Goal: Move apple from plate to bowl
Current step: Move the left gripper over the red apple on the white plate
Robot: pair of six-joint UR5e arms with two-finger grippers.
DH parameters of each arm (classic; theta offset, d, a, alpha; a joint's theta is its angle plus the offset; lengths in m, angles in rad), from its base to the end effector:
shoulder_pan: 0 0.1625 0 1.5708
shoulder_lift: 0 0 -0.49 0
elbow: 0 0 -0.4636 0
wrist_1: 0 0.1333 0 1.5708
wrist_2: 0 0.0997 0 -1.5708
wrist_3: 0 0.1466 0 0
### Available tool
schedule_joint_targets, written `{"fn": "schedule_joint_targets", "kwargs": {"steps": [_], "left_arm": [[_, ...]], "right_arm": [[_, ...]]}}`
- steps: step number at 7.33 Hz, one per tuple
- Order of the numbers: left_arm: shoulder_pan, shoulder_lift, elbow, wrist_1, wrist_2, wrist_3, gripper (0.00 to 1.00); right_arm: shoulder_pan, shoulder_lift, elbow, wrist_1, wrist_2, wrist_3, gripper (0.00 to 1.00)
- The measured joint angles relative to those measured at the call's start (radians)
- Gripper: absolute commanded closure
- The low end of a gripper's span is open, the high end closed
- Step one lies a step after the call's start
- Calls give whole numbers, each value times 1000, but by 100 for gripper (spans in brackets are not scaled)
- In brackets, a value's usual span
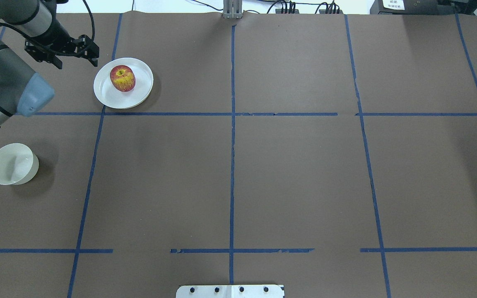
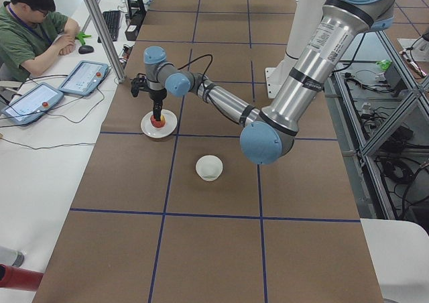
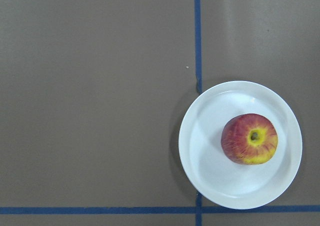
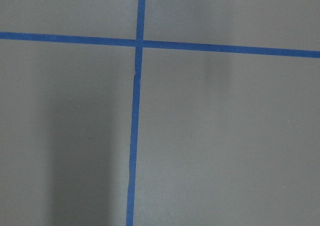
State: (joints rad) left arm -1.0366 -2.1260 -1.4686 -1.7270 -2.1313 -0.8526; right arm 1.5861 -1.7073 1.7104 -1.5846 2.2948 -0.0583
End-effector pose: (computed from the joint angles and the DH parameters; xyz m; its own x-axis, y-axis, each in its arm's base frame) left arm 0.3739 -0.7408 0.4208 0.6922 -0.0754 -0.7178 0.1575 0.9863 0.0483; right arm 0.0438 -0.4948 0.7574 0.7486 -0.0397 0.6618 0.0284 0.9992 0.0279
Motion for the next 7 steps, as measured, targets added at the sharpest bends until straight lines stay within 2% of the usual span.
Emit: {"fn": "schedule_joint_targets", "kwargs": {"steps": [3,7], "left_arm": [[59,-96,178,-99,63,-78,0],[89,-138,291,-190,76,-116,0]], "right_arm": [[0,0,0,0,0,0,0],[0,0,0,0,1,0,0]]}}
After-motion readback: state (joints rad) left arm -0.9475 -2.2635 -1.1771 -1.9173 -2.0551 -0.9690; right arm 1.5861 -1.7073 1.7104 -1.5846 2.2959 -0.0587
